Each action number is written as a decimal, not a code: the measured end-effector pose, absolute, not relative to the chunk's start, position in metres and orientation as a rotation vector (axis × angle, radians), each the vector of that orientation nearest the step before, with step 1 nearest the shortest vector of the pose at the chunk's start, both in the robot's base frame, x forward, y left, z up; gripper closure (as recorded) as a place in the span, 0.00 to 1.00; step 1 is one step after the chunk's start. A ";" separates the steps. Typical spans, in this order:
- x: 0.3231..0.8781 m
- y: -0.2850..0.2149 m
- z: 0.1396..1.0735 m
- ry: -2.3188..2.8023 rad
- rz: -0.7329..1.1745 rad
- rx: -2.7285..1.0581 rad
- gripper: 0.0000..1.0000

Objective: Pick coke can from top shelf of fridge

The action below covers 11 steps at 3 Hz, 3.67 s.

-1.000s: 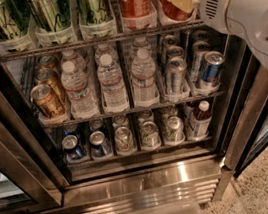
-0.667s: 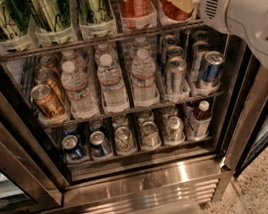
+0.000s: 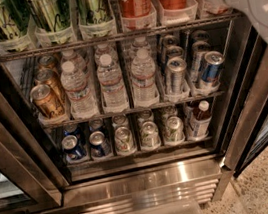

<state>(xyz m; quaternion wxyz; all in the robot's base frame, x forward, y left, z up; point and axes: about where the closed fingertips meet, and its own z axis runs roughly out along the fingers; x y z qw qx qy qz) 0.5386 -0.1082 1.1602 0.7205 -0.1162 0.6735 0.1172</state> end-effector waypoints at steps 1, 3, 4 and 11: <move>0.536 -0.107 1.164 1.483 0.258 -0.261 1.00; 0.496 -0.109 1.058 1.694 0.312 -0.335 1.00; 0.473 -0.100 1.037 1.796 0.389 -0.413 1.00; 0.385 0.012 1.036 1.980 0.605 -1.016 1.00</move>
Offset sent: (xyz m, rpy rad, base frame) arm -0.0260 0.0006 -0.0492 -0.0462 0.2028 0.0448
